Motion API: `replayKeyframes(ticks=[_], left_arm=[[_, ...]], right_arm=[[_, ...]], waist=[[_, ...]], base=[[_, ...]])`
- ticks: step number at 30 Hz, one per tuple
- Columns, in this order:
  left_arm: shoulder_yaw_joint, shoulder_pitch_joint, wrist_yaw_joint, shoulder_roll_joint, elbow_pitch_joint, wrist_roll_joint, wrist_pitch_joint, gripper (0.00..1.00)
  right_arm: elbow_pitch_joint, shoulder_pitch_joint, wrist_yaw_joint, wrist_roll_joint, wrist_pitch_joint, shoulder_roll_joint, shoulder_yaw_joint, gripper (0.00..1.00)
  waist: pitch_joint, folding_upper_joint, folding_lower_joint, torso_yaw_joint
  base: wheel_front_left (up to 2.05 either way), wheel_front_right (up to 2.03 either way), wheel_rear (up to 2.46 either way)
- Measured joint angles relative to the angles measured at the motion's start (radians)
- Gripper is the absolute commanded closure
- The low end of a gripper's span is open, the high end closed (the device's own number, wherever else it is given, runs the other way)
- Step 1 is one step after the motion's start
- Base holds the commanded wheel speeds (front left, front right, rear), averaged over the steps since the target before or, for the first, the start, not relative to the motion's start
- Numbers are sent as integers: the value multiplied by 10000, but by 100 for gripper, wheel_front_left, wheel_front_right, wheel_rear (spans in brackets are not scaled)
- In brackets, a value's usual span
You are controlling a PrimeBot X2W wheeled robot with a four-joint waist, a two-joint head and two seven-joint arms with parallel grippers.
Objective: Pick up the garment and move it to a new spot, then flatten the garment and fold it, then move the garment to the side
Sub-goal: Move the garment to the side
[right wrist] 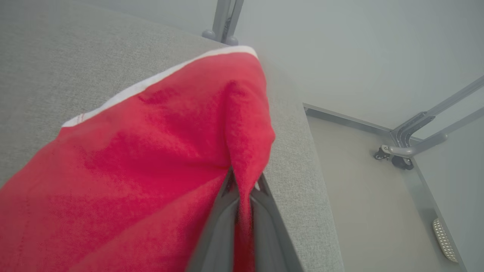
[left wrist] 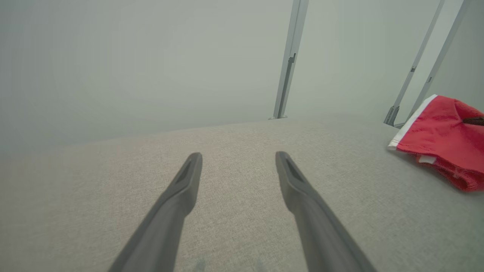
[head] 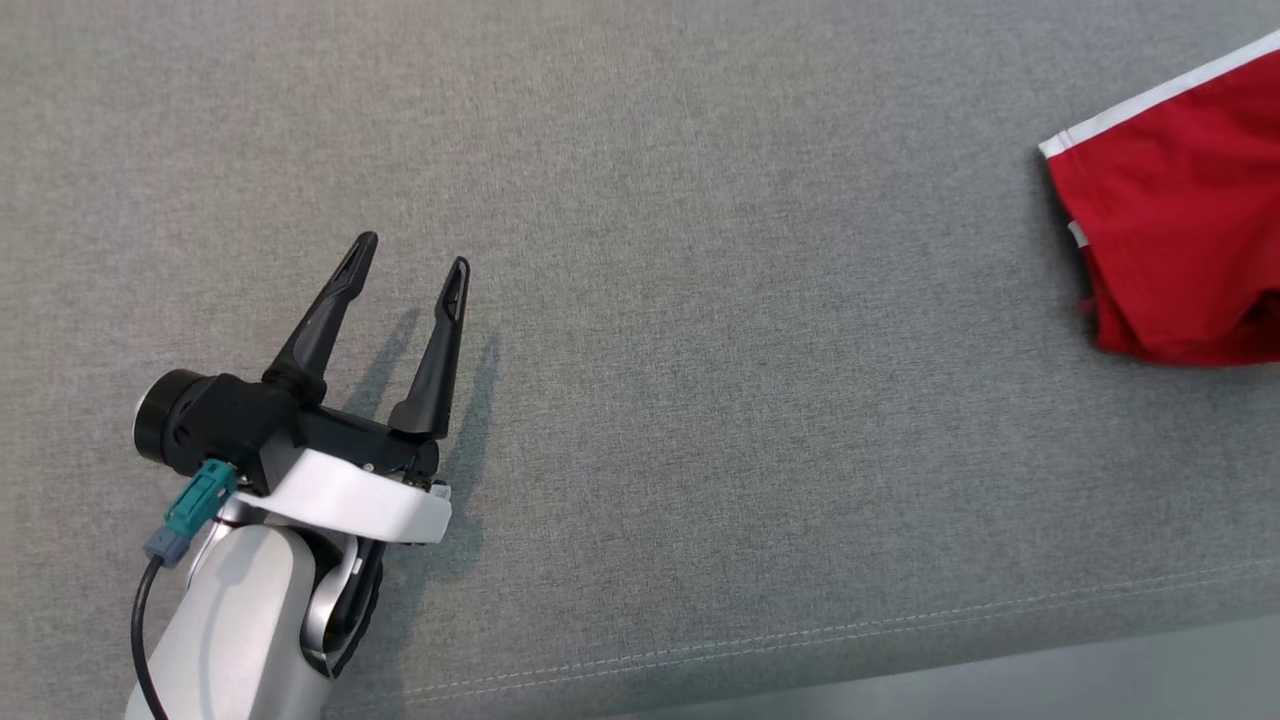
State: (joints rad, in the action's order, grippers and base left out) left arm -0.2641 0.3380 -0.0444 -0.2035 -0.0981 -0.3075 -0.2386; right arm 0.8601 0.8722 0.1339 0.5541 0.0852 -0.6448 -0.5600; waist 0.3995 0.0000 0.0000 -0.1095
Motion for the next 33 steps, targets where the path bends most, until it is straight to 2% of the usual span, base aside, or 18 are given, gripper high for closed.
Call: replayKeyframes(ticks=[3, 4, 5, 6, 7, 12, 17, 18, 21, 23, 28, 33], left_arm=[[-94, 250, -90, -125, 186, 102, 109, 0], [-128, 304, -104, -123, 228, 109, 130, 0], [-151, 378, -132, -132, 251, 138, 186, 0], [-173, 453, -148, -140, 295, 173, 186, 0], [-192, 512, -174, -169, 341, 186, 186, 0], [-226, 651, -174, -322, 403, 186, 198, 0], [-221, 650, -173, -336, 372, 173, 198, 0], [-207, 646, -171, -345, 349, 163, 196, 0], [-88, 572, -84, -357, 274, 140, 192, 0], [52, 486, -31, -408, 211, 44, 180, 0], [395, -58, 274, -449, 96, -125, 121, 0], [744, -496, 531, -456, -23, -345, 59, 0]], right_arm=[[1032, 560, 0, -190, 314, 146, 245, 100], [1327, 661, 0, -267, 424, 153, 372, 82], [1632, 751, 0, -378, 593, 155, 522, 55], [2002, 872, 0, -426, 731, 165, 769, 10], [2368, 1009, 0, -566, 867, 161, 949, 0], [3519, 1458, 0, -1154, 1465, 441, 1674, 0], [3676, 1464, 0, -1369, 1547, 782, 2299, 0], [3409, 1441, 0, -1432, 1555, 775, 2554, 0], [1804, 1354, 0, -1847, 1632, 825, 3605, 0], [566, 976, 0, -2303, 1649, 1120, 4291, 0], [-2357, -1125, -2, -3342, 1649, 2713, 5576, 0], [-4736, -2984, -2, -3942, 1661, 4079, 5461, 0]], waist=[[662, 0, 0, -12], [803, 0, 0, -9], [933, 0, 0, -2], [1057, 0, 0, 13], [1167, 0, 0, 30], [1413, 0, 0, 140], [1244, 0, 0, 137], [1172, 0, 0, 137], [897, 0, 0, 129], [673, 0, 0, 110], [-11, 0, 0, 91], [-759, 0, 0, 219]], base=[[0, 0, 0], [0, 0, 0], [0, 0, 0], [0, 0, 0], [0, 0, 0], [0, 0, 0], [0, 0, 0], [0, 0, 0], [0, 0, 0], [0, 0, 0], [0, 0, 0], [0, 0, 0]])
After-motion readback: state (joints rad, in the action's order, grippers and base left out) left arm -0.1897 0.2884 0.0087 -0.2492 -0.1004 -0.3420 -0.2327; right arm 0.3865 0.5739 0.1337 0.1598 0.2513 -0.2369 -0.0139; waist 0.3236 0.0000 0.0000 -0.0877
